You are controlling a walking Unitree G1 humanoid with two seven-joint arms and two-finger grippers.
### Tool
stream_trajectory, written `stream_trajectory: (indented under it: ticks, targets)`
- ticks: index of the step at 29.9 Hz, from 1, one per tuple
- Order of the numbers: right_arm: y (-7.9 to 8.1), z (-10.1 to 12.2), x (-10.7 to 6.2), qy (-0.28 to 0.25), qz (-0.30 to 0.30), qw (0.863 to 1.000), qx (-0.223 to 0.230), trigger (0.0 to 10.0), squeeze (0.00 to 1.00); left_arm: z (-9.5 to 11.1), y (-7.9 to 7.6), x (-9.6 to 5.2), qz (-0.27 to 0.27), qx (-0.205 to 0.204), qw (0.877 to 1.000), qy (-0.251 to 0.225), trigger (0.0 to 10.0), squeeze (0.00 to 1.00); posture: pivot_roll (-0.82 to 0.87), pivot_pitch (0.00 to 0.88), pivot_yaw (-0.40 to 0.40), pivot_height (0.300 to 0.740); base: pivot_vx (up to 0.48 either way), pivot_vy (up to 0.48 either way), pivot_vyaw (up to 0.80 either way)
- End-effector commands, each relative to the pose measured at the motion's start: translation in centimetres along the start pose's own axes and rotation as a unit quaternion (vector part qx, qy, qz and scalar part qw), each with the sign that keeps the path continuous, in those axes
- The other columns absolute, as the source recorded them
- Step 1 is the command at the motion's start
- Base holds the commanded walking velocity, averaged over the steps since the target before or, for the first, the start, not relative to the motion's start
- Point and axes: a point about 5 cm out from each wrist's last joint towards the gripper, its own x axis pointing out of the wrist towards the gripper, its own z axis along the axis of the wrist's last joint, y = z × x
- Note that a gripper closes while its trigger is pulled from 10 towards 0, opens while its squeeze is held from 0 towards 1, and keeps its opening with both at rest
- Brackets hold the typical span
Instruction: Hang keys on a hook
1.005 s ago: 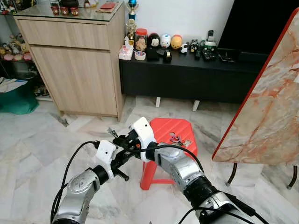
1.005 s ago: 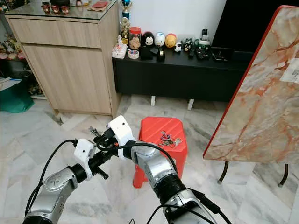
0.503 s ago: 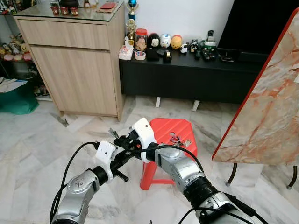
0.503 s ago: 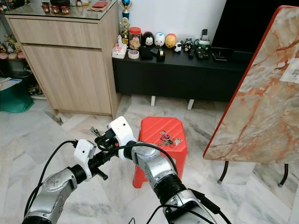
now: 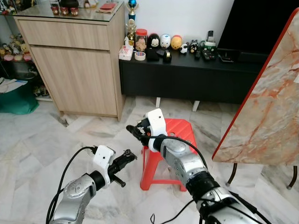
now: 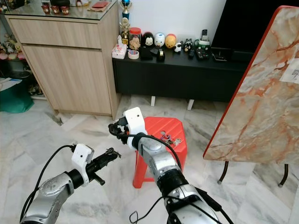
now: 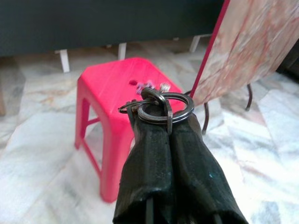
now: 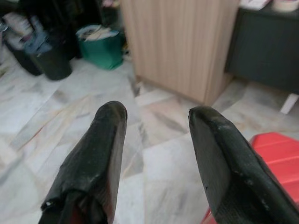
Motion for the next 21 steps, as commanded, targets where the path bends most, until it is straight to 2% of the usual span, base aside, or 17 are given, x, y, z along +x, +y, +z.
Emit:
stream_trajectory:
  ticks: [1, 4, 5, 6, 7, 8, 10, 12, 15, 16, 17, 18, 19, 20, 21]
  targets:
    - [-1.4, 1.2, -0.2, -0.019, -0.028, 0.999, -0.003, 10.0, 0.0, -0.4, -0.1, -0.4, 0.002, 0.004, 1.0, 0.016, 0.0, 0.0, 0.12, 0.0, -0.111, 0.74, 0.0, 0.0, 0.0]
    - [-3.2, 1.8, -0.8, -0.028, -0.058, 0.998, -0.01, 10.0, 0.0, -0.9, 0.3, -0.6, 0.023, -0.007, 0.999, 0.022, 0.0, 0.0, 0.12, 0.0, -0.111, 0.74, 0.0, 0.0, 0.0]
    - [-3.2, 1.8, -0.8, -0.028, -0.058, 0.998, -0.01, 10.0, 0.0, -0.9, 0.3, -0.6, 0.023, -0.007, 0.999, 0.022, 0.0, 0.0, 0.12, 0.0, -0.111, 0.74, 0.0, 0.0, 0.0]
    - [-5.8, 2.2, -1.9, -0.034, -0.103, 0.994, -0.015, 10.0, 0.0, -1.7, 1.4, -1.1, 0.076, -0.021, 0.997, 0.024, 5.4, 0.0, 0.12, 0.0, -0.104, 0.74, 0.0, 0.0, 0.0]
    - [-6.9, 2.1, -2.4, -0.032, -0.122, 0.992, -0.016, 10.0, 0.0, -2.0, 1.9, -1.4, 0.098, -0.032, 0.994, 0.022, 6.6, 0.0, 0.11, 0.0, -0.102, 0.74, 0.0, 0.0, 0.0]
    - [-8.2, 2.0, -3.1, -0.027, -0.145, 0.989, -0.018, 10.0, 0.0, -2.3, 2.5, -1.7, 0.124, -0.042, 0.991, 0.023, 10.0, 0.0, 0.11, 0.0, -0.098, 0.74, 0.0, 0.0, 0.0]
    - [-10.3, 1.1, -4.5, -0.007, -0.184, 0.983, -0.021, 10.0, 0.0, -3.3, 3.3, -2.4, 0.167, -0.061, 0.984, 0.034, 10.0, 0.0, 0.11, 0.0, -0.096, 0.74, 0.0, 0.0, 0.0]
    - [-11.5, 0.3, -5.4, 0.009, -0.206, 0.978, -0.022, 10.0, 0.0, -4.2, 3.7, -2.9, 0.19, -0.079, 0.977, 0.047, 10.0, 0.0, 0.11, 0.0, -0.094, 0.74, 0.0, 0.0, 0.0]
    - [-13.4, -3.8, -7.8, 0.074, -0.253, 0.965, -0.007, 10.0, 0.0, -7.5, 4.1, -4.6, 0.26, -0.123, 0.952, 0.108, 10.0, 0.0, 0.1, 0.0, -0.088, 0.74, 0.0, 0.0, 0.0]
    - [-13.6, -4.6, -8.3, 0.086, -0.261, 0.962, -0.004, 10.0, 0.0, -8.1, 4.1, -4.9, 0.271, -0.134, 0.946, 0.118, 10.0, 0.0, 0.1, 0.0, -0.088, 0.74, 0.0, 0.0, 0.0]
    - [-13.6, -4.6, -8.3, 0.086, -0.261, 0.962, -0.004, 10.0, 0.0, -8.1, 4.1, -4.9, 0.271, -0.134, 0.946, 0.118, 10.0, 0.0, 0.1, 0.0, -0.088, 0.74, 0.0, 0.0, 0.0]
    - [-13.7, -6.3, -9.1, 0.11, -0.27, 0.956, 0.007, 10.0, 0.0, -9.0, 3.9, -5.4, 0.282, -0.141, 0.939, 0.14, 10.0, 0.0, 0.11, 0.0, -0.086, 0.74, 0.0, 0.0, 0.0]
    - [-13.4, -10.6, -11.1, 0.176, -0.29, 0.94, 0.03, 10.0, 0.0, -11.1, 2.9, -6.4, 0.298, -0.159, 0.923, 0.184, 10.0, 0.0, 0.11, 0.0, -0.085, 0.74, 0.0, 0.0, 0.0]
    - [-13.4, -10.6, -11.1, 0.176, -0.29, 0.94, 0.03, 10.0, 0.0, -11.1, 2.9, -6.4, 0.298, -0.159, 0.923, 0.184, 10.0, 0.0, 0.11, 0.0, -0.085, 0.74, 0.0, 0.0, 0.0]
    - [-13.1, -12.1, -12.0, 0.19, -0.297, 0.934, 0.06, 10.0, 0.0, -11.9, 2.6, -6.7, 0.304, -0.164, 0.917, 0.201, 10.0, 0.0, 0.11, 0.0, -0.083, 0.74, 0.0, 0.0, 0.0]
